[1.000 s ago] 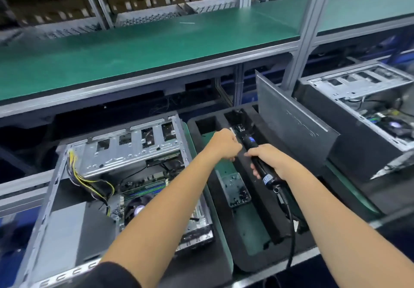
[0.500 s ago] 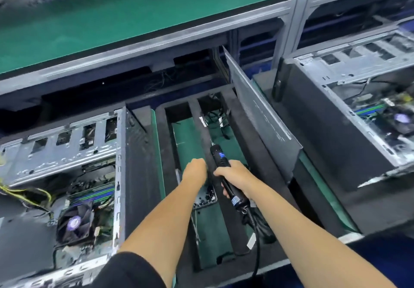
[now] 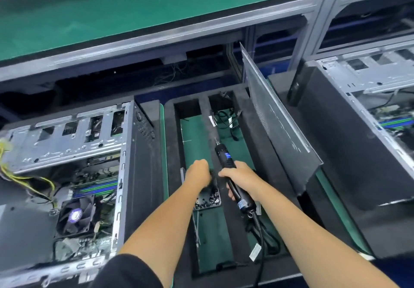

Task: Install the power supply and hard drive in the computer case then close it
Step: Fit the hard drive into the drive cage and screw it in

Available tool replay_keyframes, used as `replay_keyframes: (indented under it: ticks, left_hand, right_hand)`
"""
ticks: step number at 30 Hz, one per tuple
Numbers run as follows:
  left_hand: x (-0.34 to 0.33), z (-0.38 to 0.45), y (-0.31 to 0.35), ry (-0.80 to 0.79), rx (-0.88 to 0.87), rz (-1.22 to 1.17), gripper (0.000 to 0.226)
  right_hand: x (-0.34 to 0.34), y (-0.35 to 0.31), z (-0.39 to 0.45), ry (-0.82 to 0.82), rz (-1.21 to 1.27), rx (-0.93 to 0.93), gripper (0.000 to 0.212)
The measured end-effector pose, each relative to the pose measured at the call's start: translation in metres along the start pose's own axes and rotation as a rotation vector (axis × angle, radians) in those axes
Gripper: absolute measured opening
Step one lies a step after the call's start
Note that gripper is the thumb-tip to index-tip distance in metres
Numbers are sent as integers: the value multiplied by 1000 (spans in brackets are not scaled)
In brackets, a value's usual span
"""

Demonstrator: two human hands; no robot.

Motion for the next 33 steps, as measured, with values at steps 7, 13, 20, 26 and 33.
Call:
replay_keyframes:
  ticks: [7,13,20,26,33]
  left_hand:
    - [35,-4,-9,-13,-19,-215,21]
    - [99,-37,-29,369,-186,-924,22]
    - [193,-106,-36,571,-479,-793,30]
    - [235,-150,-85,700,-572,-1011,29]
    - [241,-196,-170,872,-514,-1096,32]
  right_hand:
    - [-10,-12,-3,-14,45,-3,21]
    - [-36,-67,-26,-166,208,114,46]
    - [-79,-188,-88,-288,394,386,26]
    - [-127,-267,-113,-299,488,694,27]
    - [-182,-315,-91,505,-330,686,33]
Point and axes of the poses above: each hand's wrist, its own z-axis towards the middle knuckle, its own x-axis out of the back of the hand, y = z × x, the point moved 8 cm from there along z, towards the middle knuckle, and after that the axes turned 13 degrees about -y, right-handed, at the moved point
